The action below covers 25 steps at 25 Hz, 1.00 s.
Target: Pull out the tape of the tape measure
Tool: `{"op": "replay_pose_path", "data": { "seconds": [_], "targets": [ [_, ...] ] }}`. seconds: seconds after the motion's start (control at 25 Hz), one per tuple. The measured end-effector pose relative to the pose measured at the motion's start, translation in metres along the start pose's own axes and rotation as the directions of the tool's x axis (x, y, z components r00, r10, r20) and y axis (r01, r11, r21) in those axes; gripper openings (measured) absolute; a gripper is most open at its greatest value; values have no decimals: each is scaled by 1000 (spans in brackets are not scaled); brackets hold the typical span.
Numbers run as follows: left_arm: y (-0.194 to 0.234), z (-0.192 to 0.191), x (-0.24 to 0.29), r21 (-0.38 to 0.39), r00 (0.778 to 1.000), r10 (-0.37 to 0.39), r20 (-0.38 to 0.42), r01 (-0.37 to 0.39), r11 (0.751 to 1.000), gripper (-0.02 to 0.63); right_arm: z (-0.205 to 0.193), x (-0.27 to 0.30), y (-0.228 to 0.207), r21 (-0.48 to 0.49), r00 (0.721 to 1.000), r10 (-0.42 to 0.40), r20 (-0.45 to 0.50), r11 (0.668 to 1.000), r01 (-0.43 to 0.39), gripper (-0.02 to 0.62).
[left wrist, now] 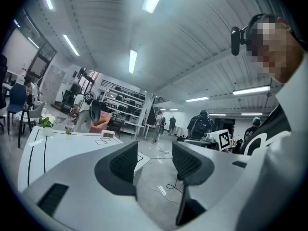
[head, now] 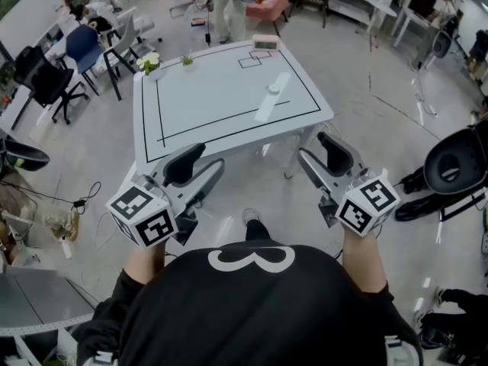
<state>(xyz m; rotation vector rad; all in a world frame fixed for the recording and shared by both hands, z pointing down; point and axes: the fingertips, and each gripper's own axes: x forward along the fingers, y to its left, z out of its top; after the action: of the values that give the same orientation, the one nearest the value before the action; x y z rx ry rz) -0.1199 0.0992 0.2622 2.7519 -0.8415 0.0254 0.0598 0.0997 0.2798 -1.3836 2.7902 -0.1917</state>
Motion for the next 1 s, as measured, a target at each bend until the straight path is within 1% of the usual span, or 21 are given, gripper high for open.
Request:
{"op": "replay_pose_path", "data": {
  "seconds": [0.16,0.32,0.48,0.64,0.8,1.0],
  "targets": [
    [46,4,33,-27,999,30,-18,-31,999,232,-7,44,-39,15,999,24,-44,1000,-23,255],
    [93,2,71,-59,997,48,-52,-51,997,244,-19,90,-83,37,995,48,-89,998,-45,268],
    [135,3,106,-62,995,66,-72,-70,996,250,-35,136,-127,41,988,58,-146,998,-53,282],
    [169,-4,133,-95,989,87,-117,-99,991,264,-63,178,-164,58,973,63,-224,997,-51,299],
    [199,-9,158,-103,986,102,-129,-115,988,268,-88,209,-198,56,957,61,-285,997,-47,304],
    [233,-17,184,-116,981,134,-141,-151,982,268,-128,245,-232,17,919,54,-391,999,-51,311]
  ]
}}
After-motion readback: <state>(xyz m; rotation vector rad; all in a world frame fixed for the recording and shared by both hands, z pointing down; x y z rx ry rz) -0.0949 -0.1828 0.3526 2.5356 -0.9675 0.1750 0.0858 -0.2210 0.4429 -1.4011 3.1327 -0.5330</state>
